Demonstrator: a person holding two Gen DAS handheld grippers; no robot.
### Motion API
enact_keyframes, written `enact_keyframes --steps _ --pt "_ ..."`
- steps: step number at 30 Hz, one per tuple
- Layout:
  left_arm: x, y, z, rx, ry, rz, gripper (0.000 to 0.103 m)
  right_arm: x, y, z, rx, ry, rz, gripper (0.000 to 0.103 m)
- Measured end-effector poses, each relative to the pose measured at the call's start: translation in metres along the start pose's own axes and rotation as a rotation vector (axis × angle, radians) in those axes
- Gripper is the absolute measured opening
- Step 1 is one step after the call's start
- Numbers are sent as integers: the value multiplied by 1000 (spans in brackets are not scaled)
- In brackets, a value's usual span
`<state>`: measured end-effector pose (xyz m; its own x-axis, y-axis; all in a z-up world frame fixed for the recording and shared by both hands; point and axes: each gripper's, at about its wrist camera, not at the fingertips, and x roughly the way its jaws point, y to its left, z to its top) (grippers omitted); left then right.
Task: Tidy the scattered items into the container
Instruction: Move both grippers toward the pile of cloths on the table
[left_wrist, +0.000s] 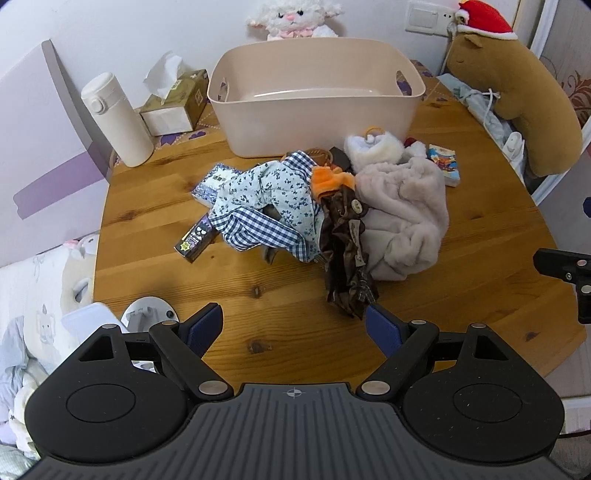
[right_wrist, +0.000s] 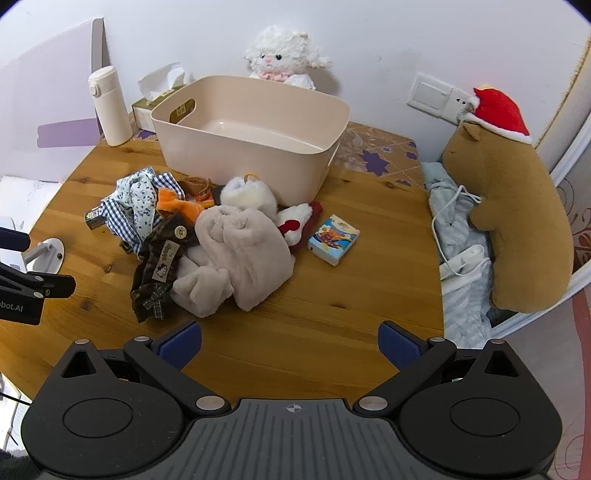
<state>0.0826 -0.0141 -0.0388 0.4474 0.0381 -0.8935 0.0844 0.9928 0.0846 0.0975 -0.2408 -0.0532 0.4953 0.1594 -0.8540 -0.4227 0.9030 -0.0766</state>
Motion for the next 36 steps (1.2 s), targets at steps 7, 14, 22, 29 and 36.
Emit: enact_keyframes --steps 7,14,22,29,36 --pt "19 -3 5 13 17 -2 86 26 11 16 -67 12 18 103" --pt "40 -10 13 -1 40 -44 86 58 17 21 -102 43 33 103" --pt "74 -16 22 10 53 -46 86 85 15 31 -113 -4 60 103" --pt "99 -9 30 -38 51 -38 86 109 14 42 -118 -8 70 103" --pt "123 -11 34 -58 72 -62 86 139 10 47 -67 34 138 100"
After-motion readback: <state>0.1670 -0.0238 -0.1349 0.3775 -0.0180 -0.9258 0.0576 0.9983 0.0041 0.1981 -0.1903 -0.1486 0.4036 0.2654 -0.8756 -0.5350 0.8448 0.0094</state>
